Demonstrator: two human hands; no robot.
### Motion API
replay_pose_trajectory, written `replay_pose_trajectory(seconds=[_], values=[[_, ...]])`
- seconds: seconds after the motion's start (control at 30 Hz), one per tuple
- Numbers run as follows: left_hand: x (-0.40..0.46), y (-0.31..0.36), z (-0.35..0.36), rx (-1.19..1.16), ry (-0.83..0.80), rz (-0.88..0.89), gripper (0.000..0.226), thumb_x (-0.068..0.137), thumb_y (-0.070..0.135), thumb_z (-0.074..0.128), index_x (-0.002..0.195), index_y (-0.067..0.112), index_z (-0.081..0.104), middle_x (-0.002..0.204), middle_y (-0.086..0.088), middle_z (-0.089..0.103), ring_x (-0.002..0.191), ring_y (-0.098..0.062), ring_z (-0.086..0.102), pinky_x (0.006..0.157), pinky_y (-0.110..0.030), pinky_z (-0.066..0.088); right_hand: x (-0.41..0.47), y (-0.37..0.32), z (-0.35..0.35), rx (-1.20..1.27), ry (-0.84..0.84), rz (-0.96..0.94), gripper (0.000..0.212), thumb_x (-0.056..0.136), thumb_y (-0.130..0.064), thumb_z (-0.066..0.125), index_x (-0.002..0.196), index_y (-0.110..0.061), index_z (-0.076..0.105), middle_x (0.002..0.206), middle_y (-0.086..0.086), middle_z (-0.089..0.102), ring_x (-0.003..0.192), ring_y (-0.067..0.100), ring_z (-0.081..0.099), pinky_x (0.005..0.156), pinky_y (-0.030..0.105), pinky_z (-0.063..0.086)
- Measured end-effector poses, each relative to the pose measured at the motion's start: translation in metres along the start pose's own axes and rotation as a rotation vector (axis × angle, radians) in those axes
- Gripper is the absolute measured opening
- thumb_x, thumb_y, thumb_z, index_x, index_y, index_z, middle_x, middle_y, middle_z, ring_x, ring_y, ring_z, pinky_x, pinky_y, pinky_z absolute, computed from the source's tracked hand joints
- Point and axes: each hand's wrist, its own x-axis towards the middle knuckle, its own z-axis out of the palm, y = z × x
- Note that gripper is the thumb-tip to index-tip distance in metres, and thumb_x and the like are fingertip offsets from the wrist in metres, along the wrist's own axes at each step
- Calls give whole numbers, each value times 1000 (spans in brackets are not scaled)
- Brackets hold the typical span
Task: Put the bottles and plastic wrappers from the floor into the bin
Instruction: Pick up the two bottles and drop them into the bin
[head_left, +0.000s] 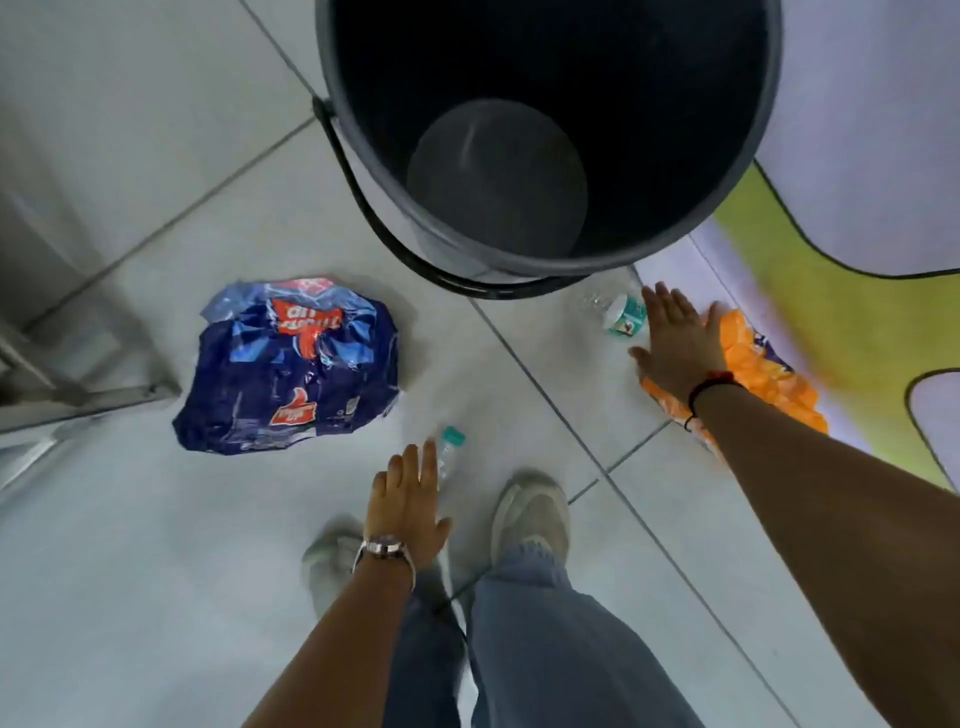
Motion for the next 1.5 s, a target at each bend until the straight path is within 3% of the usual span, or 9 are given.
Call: replay_pose_trajectory(seconds=[0.2, 0.4, 0.8, 0.9, 0.97, 1.07, 1.27, 1.4, 1.5], values=[[29, 3, 39, -81, -92, -179, 80, 89, 28, 52, 142, 5, -4, 143, -13, 27, 126, -27, 36, 100, -35, 38, 36, 4, 27, 8, -80, 38, 86, 87, -32, 62, 148, -13, 4, 159, 12, 9, 145, 29, 14, 114, 61, 2], [35, -1, 30, -265, -23, -177, 71, 86, 22, 56, 140, 9, 11, 132, -12, 38, 113, -27, 47, 90, -37, 48, 40, -5, 35, 18, 59, 18, 61, 85, -20, 65, 137, -11, 33, 139, 18, 49, 127, 38, 45, 113, 62, 9], [-77, 7, -175, -518, 515, -84, 74, 76, 10, 69, 136, -2, 27, 126, -29, 48, 111, -45, 51, 89, -54, 50, -116, -11, -83, 29, 138, -31, 63, 82, 11, 47, 138, -16, 38, 145, 11, 43, 137, 30, 32, 113, 61, 2], [-94, 5, -229, -541, 635, -110, 73, 78, 14, 69, 136, 0, 27, 127, -32, 47, 110, -48, 51, 85, -56, 51, -149, -4, -114, 31, 231, -9, 75, 59, 24, 65, 126, -7, 54, 128, 21, 59, 121, 39, 53, 101, 73, 26], [-89, 8, -269, -549, 688, -96, 73, 82, 19, 66, 139, 5, 23, 130, -28, 46, 111, -45, 51, 87, -54, 50, -158, 2, -135, -8, 325, 5, 83, 43, 25, 75, 119, -5, 57, 117, 23, 65, 109, 42, 62, 88, 78, 34], [-62, 19, -319, -552, 742, -31, 74, 82, 22, 65, 140, 6, 21, 123, -25, 49, 104, -39, 53, 85, -47, 49, -152, 9, -170, -14, 450, 33, 82, 53, 15, 75, 125, -9, 44, 123, 22, 62, 113, 41, 59, 88, 78, 31], [0, 31, -358, -593, 670, -150, 76, 84, 29, 62, 141, 8, 16, 138, -23, 39, 122, -38, 41, 100, -47, 36, -101, -16, -238, 7, 635, -66, 84, 57, 6, 82, 128, -12, 41, 126, 16, 62, 115, 34, 60, 88, 78, 31], [14, 20, -352, -496, 718, -207, 68, 89, 33, 52, 141, 6, 17, 148, -20, 27, 134, -37, 26, 111, -51, 18, -64, -49, -258, -82, 509, -336, 85, 65, 1, 79, 138, -17, 39, 142, 13, 48, 130, 32, 46, 95, 71, 9], [9, 4, -345, -422, 756, -198, 60, 93, 33, 44, 141, 7, 18, 151, -17, 23, 138, -35, 21, 113, -53, 9, -41, -62, -248, -128, 322, -408, 79, 88, -5, 57, 147, -27, 10, 159, 4, 11, 146, 25, 9, 96, 63, -19]])
